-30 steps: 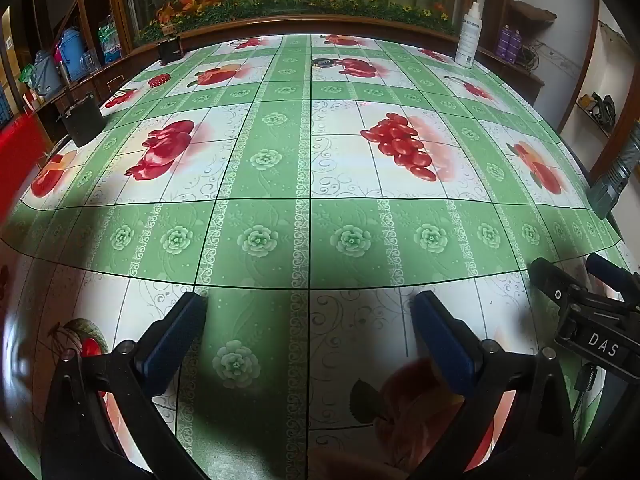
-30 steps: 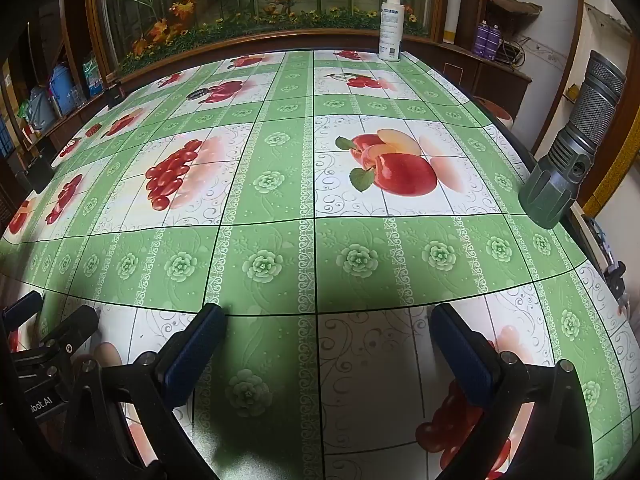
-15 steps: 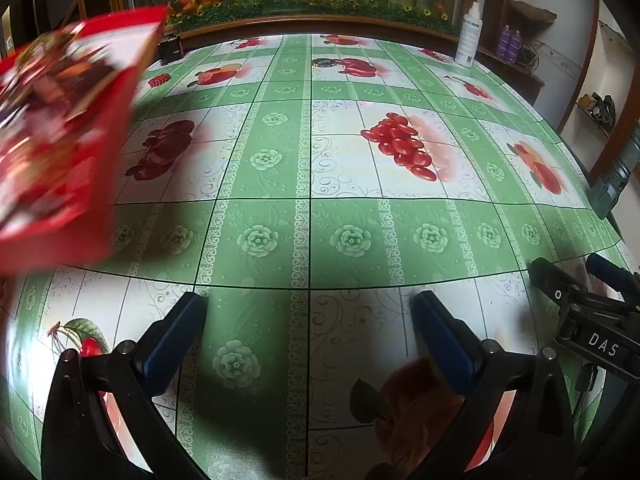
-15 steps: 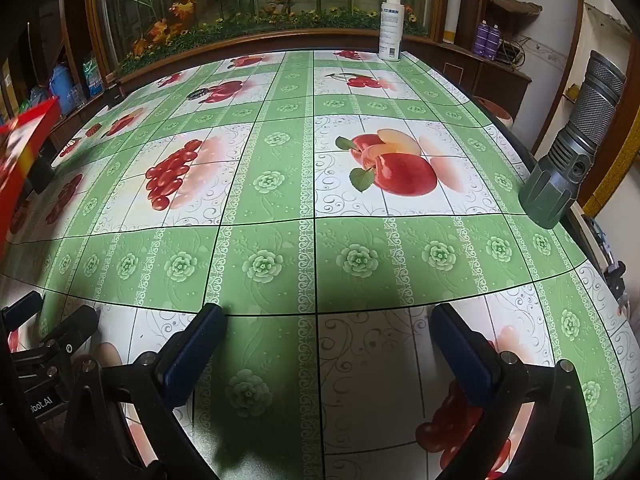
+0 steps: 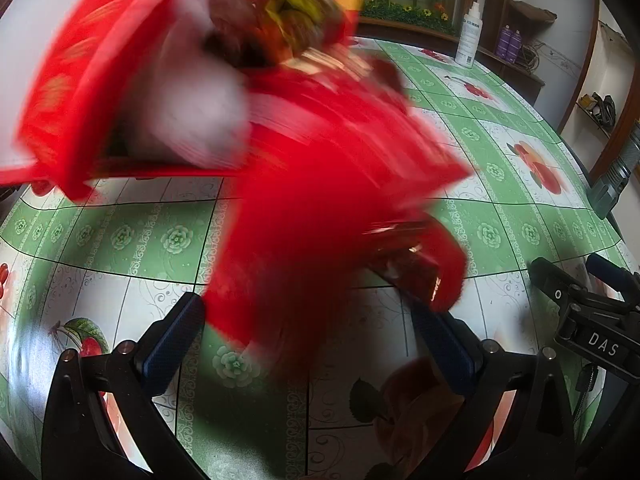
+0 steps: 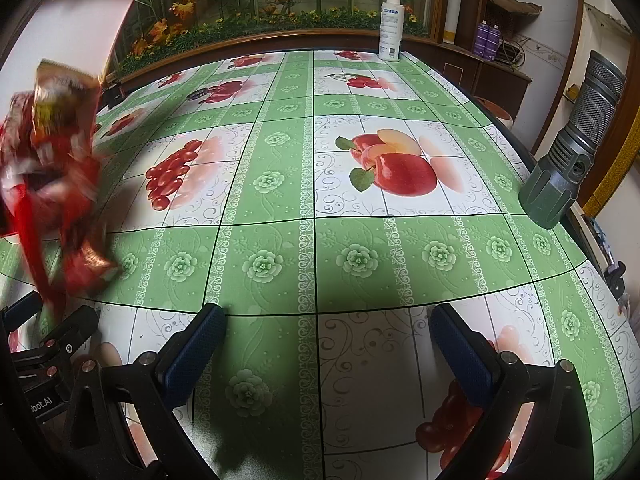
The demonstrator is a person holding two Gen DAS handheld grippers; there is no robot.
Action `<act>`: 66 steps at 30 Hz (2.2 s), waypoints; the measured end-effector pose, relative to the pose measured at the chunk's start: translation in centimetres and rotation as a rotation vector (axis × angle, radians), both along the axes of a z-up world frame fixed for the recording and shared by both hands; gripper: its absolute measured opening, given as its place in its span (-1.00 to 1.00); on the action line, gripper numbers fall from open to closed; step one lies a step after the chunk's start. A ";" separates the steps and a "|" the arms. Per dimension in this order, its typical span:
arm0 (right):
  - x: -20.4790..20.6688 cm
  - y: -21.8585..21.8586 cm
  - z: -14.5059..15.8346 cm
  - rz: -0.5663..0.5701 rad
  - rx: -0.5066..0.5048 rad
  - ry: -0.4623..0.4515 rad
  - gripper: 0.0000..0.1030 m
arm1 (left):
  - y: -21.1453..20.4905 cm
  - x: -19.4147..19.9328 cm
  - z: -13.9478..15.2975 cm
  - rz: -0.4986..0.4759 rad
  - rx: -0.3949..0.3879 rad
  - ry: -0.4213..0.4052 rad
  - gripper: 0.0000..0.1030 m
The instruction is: Organize snacks
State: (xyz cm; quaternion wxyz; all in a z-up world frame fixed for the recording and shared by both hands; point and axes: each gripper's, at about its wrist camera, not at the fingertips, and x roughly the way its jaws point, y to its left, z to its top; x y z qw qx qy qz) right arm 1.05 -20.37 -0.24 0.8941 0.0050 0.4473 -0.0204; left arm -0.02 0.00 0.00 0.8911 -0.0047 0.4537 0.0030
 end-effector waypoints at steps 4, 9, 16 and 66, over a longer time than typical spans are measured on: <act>0.0 0.0 0.0 0.000 0.000 -0.001 1.00 | 0.2 0.2 0.0 -0.004 0.000 0.000 1.00; 0.0 0.0 0.0 0.000 0.000 -0.001 1.00 | 0.1 0.2 -0.1 -0.004 0.001 0.000 1.00; -0.1 0.1 0.0 0.000 0.000 -0.001 1.00 | -0.1 0.2 0.0 -0.003 0.002 0.000 1.00; -5.3 -0.1 3.7 0.174 0.109 -0.117 1.00 | 4.0 -5.5 5.9 -0.038 -0.052 -0.079 1.00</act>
